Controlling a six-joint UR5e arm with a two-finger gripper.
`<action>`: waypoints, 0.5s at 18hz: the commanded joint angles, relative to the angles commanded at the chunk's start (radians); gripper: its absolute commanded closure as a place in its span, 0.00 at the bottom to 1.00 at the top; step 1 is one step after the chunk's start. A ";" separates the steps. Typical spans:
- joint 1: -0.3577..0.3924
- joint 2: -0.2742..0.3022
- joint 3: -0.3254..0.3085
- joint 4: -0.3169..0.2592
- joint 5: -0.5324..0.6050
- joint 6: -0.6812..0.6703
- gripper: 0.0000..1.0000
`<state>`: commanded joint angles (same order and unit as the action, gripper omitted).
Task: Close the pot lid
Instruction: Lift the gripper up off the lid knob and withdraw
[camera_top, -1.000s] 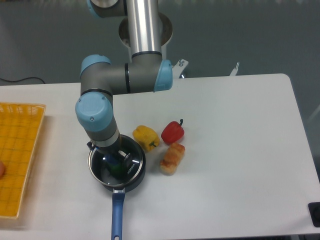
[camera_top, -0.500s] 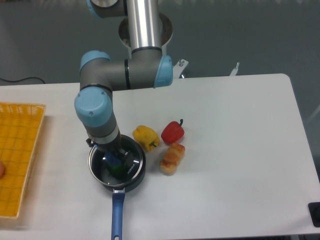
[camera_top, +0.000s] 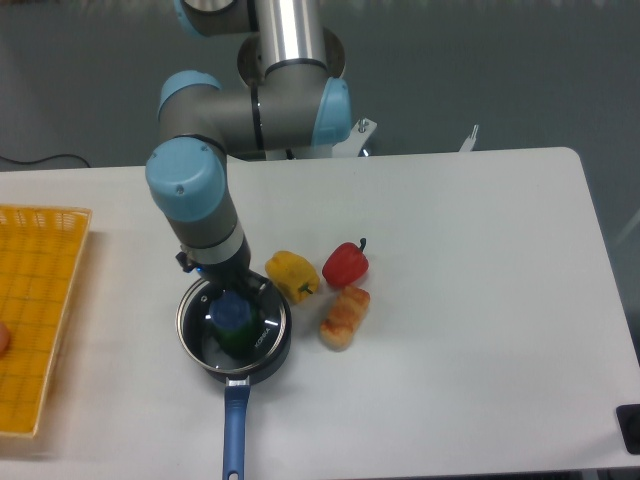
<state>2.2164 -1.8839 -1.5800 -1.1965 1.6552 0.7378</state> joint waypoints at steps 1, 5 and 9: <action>0.029 0.018 0.000 -0.003 -0.008 0.011 0.00; 0.097 0.058 -0.002 -0.055 -0.008 0.182 0.00; 0.207 0.084 0.000 -0.107 -0.011 0.450 0.00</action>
<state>2.4233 -1.7995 -1.5800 -1.3038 1.6445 1.1882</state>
